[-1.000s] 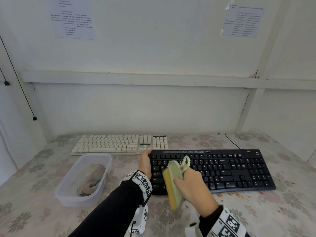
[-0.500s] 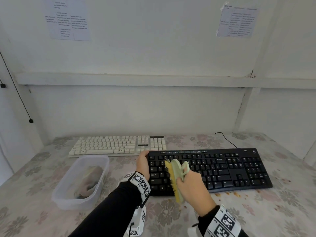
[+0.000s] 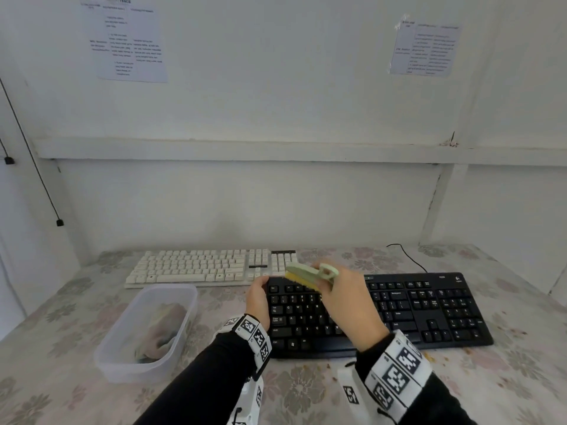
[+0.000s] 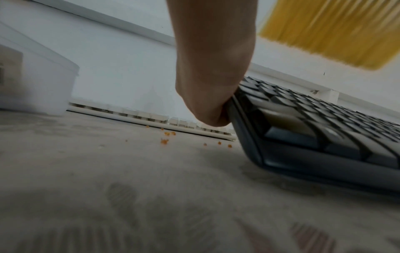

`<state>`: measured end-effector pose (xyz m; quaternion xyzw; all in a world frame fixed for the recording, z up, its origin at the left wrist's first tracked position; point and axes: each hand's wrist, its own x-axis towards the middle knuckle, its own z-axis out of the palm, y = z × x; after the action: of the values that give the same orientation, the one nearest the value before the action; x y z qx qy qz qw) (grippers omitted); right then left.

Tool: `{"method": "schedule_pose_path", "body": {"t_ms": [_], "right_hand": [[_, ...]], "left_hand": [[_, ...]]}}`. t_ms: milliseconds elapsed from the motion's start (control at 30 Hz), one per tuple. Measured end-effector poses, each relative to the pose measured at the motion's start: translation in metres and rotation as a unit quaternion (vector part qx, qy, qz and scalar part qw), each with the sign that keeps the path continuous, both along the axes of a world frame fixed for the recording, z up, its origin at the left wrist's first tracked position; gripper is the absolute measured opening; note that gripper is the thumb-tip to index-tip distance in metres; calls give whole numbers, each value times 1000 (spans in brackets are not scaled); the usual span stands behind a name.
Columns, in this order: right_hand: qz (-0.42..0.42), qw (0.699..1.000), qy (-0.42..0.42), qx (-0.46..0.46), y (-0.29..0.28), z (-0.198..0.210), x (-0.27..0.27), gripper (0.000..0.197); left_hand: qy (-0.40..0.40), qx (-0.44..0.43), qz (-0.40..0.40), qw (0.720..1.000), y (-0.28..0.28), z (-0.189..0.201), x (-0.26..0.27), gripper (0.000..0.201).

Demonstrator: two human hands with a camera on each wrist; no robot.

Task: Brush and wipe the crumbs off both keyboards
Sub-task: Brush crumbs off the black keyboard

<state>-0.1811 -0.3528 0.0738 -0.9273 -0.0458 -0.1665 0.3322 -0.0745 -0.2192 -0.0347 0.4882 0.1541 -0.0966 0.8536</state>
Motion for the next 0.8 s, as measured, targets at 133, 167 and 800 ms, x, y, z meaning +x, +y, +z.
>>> {"method": "schedule_pose_path", "body": {"t_ms": [133, 167, 800], "right_hand": [[50, 999, -7, 2, 3, 5, 26, 19], [74, 997, -10, -3, 5, 4, 32, 17], [-13, 993, 105, -49, -69, -14, 59, 24]], "left_hand": [[-11, -10, -2, 1000, -1, -1, -3, 35], [-22, -11, 3, 1000, -1, -2, -3, 35], [33, 7, -5, 999, -1, -13, 11, 40]]}}
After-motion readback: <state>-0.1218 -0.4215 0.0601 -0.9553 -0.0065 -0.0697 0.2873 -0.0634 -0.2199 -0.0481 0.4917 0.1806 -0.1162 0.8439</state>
